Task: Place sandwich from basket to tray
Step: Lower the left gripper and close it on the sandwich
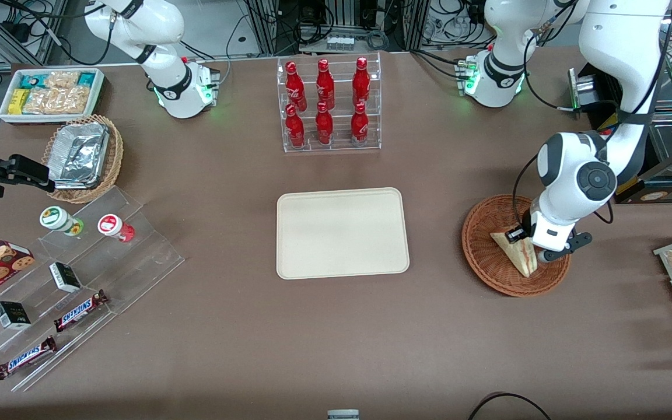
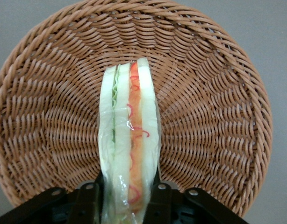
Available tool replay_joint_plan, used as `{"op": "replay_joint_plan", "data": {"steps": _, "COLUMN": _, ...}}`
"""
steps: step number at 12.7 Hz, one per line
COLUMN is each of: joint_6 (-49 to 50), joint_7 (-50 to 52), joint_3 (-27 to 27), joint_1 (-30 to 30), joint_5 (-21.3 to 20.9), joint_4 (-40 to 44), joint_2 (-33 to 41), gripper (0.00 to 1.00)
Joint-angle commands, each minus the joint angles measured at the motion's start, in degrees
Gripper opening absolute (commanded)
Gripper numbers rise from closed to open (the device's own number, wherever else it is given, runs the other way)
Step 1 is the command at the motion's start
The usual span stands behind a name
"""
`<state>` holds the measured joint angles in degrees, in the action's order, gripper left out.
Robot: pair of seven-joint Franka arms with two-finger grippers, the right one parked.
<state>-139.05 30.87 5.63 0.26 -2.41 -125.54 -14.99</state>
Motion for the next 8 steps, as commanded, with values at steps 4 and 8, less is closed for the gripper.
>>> {"op": "replay_joint_plan", "data": {"steps": 4, "joint_6": 17.54, "joint_7": 0.51, "joint_3": 1.57, "joint_1": -0.26, "joint_5": -1.46, "joint_4": 9.67, "joint_2": 4.35, "gripper": 0.0}}
{"op": "replay_joint_plan", "data": {"steps": 8, "joint_6": 28.81, "joint_7": 1.21, "joint_3": 6.57, "joint_1": -0.35, "joint_5": -2.86, "joint_4": 20.93, "joint_2": 4.26, "gripper": 0.0}}
